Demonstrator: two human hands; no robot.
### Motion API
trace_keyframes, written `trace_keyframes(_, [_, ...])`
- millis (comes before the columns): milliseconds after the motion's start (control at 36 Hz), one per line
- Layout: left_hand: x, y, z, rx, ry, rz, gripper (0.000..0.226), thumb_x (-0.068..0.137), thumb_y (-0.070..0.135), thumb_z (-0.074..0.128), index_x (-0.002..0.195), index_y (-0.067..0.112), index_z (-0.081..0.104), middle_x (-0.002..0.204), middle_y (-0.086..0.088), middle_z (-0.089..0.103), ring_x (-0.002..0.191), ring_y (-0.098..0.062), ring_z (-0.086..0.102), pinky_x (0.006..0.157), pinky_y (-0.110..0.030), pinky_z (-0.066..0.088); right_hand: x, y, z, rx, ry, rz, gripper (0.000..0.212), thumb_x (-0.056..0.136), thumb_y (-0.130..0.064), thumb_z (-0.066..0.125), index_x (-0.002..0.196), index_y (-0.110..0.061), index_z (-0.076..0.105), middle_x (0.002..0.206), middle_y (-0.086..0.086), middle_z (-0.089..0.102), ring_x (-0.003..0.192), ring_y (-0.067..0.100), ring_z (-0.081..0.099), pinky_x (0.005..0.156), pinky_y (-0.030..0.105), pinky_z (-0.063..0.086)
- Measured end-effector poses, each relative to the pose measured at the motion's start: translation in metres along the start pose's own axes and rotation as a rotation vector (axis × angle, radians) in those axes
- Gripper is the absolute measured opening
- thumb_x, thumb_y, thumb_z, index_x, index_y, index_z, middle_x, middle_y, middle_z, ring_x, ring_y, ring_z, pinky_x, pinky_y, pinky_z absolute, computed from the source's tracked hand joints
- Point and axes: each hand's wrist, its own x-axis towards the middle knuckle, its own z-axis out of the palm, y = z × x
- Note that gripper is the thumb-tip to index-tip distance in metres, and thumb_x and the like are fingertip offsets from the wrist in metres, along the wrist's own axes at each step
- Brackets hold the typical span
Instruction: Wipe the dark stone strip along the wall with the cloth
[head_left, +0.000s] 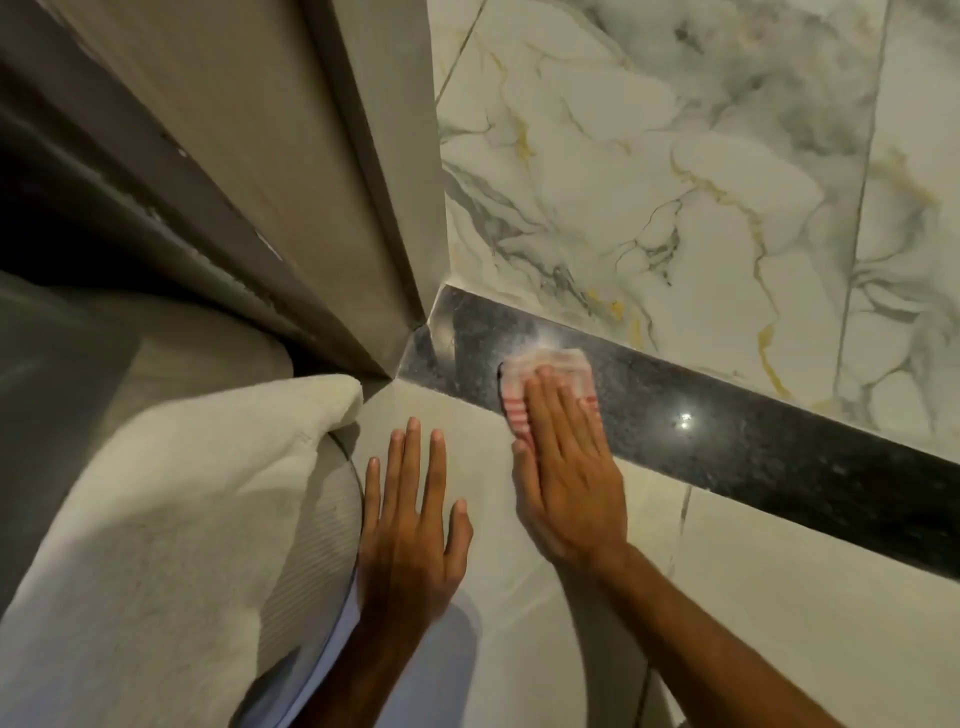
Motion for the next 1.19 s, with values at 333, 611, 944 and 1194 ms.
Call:
trace_keyframes(333, [-0.001, -0.001, 0.006, 0.108, -0.027, 0.011, 0.067, 0.117, 0.043, 0.026, 0.173, 0.007, 0.022, 0.179, -0.024, 0.023, 0.166, -0.042, 0.026, 0.131, -0.064, 0.033, 0.025, -0.031, 0.003, -0.045, -0.122, -0.146, 0.065, 0.119, -0.046, 0.023, 0.178, -0.022, 0.011, 0.187, 0.000, 0.005, 0.175, 0.017, -0.001, 0.145, 0.047, 0.010])
trace_keyframes(611, [0.002, 0.004, 0.015, 0.073, 0.079, 0.023, 0.067, 0.117, 0.040, 0.043, 0.173, 0.007, 0.025, 0.179, -0.023, 0.026, 0.167, -0.041, 0.025, 0.132, -0.066, 0.031, 0.063, -0.014, -0.015, -0.083, -0.018, 0.121, 0.064, 0.120, -0.045, 0.025, 0.178, -0.024, 0.009, 0.188, 0.007, -0.003, 0.176, 0.024, -0.005, 0.144, 0.047, 0.002])
trace_keyframes(944, [0.006, 0.037, 0.005, -0.062, 0.034, 0.054, 0.065, 0.112, 0.037, 0.043, 0.167, 0.003, 0.038, 0.176, -0.023, 0.033, 0.165, -0.040, 0.031, 0.129, -0.066, 0.036, -0.055, 0.072, -0.036, -0.127, 0.155, 0.371, 0.062, 0.116, -0.035, 0.038, 0.175, -0.021, 0.029, 0.186, 0.005, 0.022, 0.175, 0.024, 0.016, 0.141, 0.053, 0.023])
trace_keyframes(1194, [0.012, 0.041, 0.003, -0.004, -0.040, 0.114, 0.067, 0.114, 0.039, 0.040, 0.169, 0.002, 0.034, 0.176, -0.025, 0.032, 0.163, -0.043, 0.033, 0.133, -0.064, 0.029, 0.027, 0.025, -0.022, -0.074, 0.001, 0.296, 0.066, 0.118, -0.016, 0.031, 0.178, -0.020, 0.005, 0.188, 0.008, -0.003, 0.176, 0.027, -0.006, 0.145, 0.046, -0.001])
